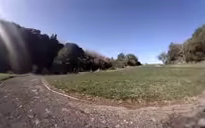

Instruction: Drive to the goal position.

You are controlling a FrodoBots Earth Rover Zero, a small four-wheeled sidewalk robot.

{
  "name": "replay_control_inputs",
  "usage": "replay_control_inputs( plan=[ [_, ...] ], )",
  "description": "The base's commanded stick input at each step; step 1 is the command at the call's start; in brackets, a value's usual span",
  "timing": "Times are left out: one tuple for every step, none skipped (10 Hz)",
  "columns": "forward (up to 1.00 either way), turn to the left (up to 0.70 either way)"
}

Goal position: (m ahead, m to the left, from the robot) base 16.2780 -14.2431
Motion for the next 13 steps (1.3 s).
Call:
replay_control_inputs(
  plan=[
    [0.68,-0.34],
    [0.68,-0.34],
    [0.68,-0.34],
    [0.68,-0.34],
    [0.68,-0.34],
    [0.68,-0.34],
    [0.68,-0.34],
    [0.68,-0.34],
    [0.68,-0.34],
    [0.68,-0.34],
    [0.68,-0.34],
    [0.68,-0.34],
    [0.68,-0.29]
  ],
)
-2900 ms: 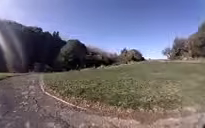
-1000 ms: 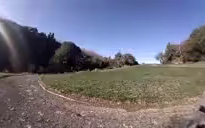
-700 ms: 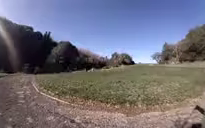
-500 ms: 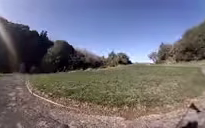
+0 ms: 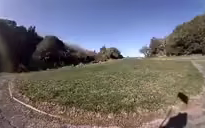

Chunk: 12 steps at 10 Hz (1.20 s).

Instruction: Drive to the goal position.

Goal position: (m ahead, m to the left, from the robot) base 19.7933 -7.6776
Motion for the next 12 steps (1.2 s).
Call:
replay_control_inputs(
  plan=[
    [0.67,-0.23],
    [0.04,0.00],
    [0.04,0.00],
    [-0.27,0.32],
    [-0.50,0.34],
    [-0.69,0.35],
    [-0.70,0.35],
    [-0.70,0.35],
    [-0.69,0.35],
    [-0.70,0.35],
    [-0.70,0.35],
    [-0.69,0.35]
  ],
)
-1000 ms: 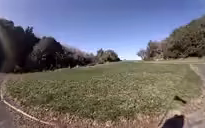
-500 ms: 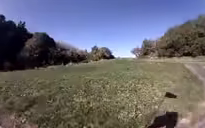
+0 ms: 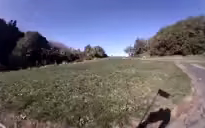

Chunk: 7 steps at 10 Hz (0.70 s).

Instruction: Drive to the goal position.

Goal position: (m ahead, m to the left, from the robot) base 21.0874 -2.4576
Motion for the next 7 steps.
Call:
replay_control_inputs(
  plan=[
    [-0.69,0.35],
    [-0.69,0.35],
    [-0.69,0.35],
    [-0.69,0.35],
    [-0.69,0.35],
    [-0.69,0.35],
    [-0.69,0.35]
  ],
)
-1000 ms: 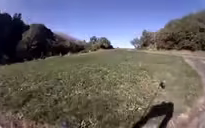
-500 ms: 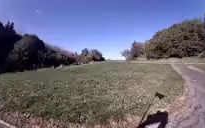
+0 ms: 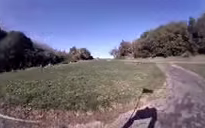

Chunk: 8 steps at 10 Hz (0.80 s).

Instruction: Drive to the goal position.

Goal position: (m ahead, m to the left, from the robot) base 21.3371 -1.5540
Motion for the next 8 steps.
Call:
replay_control_inputs(
  plan=[
    [-0.69,0.35],
    [-0.69,0.35],
    [-0.70,0.35],
    [-0.69,0.35],
    [0.02,-0.01],
    [0.06,-0.03],
    [0.70,-0.35],
    [0.70,-0.35]
  ],
)
